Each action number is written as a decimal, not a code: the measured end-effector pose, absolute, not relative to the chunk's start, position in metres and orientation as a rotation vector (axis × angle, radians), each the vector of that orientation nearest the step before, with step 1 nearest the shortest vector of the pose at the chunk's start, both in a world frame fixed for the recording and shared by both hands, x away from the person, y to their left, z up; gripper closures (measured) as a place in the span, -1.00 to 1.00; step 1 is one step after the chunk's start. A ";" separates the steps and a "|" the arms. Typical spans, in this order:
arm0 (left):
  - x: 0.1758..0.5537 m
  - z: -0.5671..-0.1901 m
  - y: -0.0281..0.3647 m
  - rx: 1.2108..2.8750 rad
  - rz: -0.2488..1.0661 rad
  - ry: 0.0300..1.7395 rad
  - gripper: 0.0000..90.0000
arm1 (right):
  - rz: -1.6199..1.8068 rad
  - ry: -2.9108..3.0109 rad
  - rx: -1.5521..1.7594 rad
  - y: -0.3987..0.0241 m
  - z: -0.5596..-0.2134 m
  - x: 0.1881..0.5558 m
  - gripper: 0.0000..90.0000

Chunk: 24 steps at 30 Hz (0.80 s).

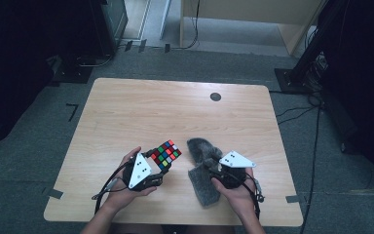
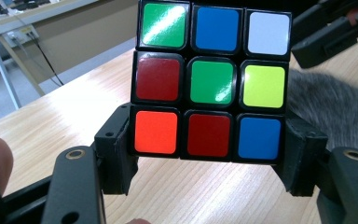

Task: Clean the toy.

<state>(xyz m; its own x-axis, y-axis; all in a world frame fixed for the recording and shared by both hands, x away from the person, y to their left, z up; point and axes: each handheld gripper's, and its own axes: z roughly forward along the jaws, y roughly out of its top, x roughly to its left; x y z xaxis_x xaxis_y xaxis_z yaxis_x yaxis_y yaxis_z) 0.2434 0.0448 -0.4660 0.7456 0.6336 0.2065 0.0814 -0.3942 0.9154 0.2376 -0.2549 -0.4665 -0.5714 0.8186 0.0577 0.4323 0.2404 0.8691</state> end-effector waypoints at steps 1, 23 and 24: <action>0.244 -0.466 0.045 1.905 0.661 0.550 -0.25 | 1.279 2.109 1.133 -0.254 -0.469 0.240 -0.06; 0.237 -0.470 0.035 1.944 0.598 0.488 -0.25 | 1.534 2.004 1.182 -0.258 -0.457 0.233 0.67; 0.236 -0.471 0.033 1.950 0.586 0.474 -0.25 | 1.592 1.988 1.162 -0.257 -0.451 0.229 0.67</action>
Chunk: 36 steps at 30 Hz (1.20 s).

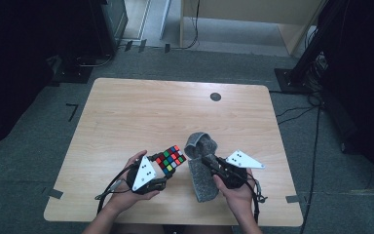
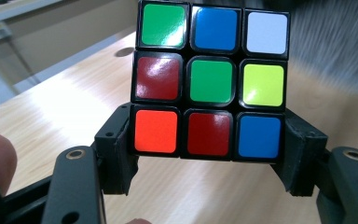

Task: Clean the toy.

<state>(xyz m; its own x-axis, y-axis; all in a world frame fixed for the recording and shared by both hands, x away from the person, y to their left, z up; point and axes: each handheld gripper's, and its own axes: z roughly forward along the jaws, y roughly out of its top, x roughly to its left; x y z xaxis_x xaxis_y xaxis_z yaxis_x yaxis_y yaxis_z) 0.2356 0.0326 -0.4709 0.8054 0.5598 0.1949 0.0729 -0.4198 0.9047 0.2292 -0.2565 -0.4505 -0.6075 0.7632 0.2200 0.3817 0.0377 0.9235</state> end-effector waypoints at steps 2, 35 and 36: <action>0.231 -0.473 0.026 1.963 0.572 0.440 -0.25 | 1.758 1.976 1.094 -0.249 -0.435 0.220 0.66; 0.219 -0.462 0.009 2.045 0.619 0.420 -0.24 | 1.481 2.003 0.899 -0.196 -0.423 0.190 0.58; 0.219 -0.462 0.009 2.044 0.616 0.418 -0.24 | 1.484 2.000 0.897 -0.197 -0.424 0.191 0.58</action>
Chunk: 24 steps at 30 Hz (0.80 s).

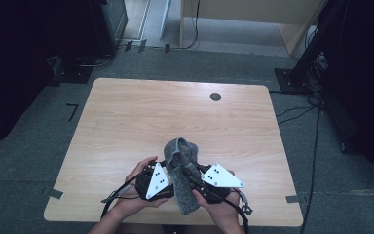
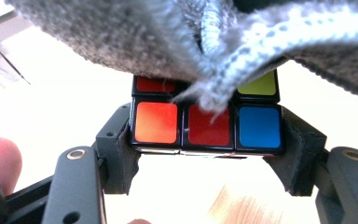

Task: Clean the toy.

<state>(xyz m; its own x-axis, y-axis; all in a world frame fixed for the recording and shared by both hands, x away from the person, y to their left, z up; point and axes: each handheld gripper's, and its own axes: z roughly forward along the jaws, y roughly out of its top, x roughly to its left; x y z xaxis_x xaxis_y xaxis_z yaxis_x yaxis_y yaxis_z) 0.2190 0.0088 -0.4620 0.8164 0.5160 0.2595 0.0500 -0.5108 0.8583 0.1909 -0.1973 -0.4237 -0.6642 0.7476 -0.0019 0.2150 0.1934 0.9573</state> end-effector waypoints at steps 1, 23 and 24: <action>0.219 -0.462 0.009 2.047 0.618 0.416 -0.24 | 1.492 2.004 0.883 -0.196 -0.424 0.190 0.57; 0.215 -0.457 0.005 2.068 0.623 0.415 -0.24 | 1.353 2.026 0.640 -0.166 -0.433 0.172 0.60; 0.215 -0.456 0.005 2.064 0.613 0.418 -0.24 | 1.361 2.024 0.653 -0.168 -0.431 0.173 0.61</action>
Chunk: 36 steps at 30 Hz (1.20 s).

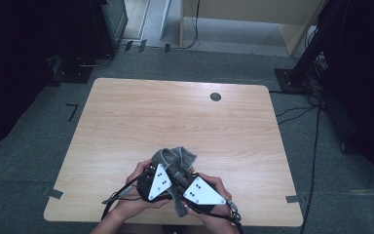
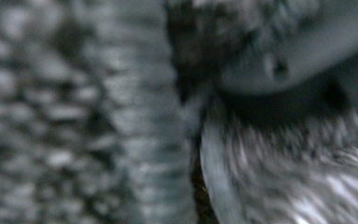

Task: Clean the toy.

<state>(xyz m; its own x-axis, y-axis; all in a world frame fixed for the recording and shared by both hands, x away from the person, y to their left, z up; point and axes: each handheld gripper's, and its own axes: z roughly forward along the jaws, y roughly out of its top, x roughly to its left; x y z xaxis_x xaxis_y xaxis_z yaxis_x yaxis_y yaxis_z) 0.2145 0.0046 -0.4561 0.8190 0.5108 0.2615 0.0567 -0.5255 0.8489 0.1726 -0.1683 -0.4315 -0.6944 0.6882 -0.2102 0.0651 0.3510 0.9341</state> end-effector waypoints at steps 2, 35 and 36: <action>0.214 -0.455 0.004 2.063 0.615 0.417 -0.24 | 1.391 1.986 0.709 -0.178 -0.428 0.177 0.61; 0.214 -0.457 0.003 2.070 0.587 0.411 -0.24 | 1.451 1.965 0.875 -0.192 -0.427 0.186 0.58; 0.214 -0.457 0.003 2.072 0.588 0.411 -0.24 | 1.452 1.966 0.870 -0.192 -0.428 0.186 0.58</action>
<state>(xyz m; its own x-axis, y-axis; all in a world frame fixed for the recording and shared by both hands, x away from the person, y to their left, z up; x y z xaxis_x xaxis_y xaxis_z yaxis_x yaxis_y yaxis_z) 0.2142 0.0030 -0.4569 0.8305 0.4982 0.2489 0.0623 -0.5272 0.8474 0.1861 -0.1918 -0.4282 -0.6452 0.7626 -0.0462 0.1801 0.2106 0.9608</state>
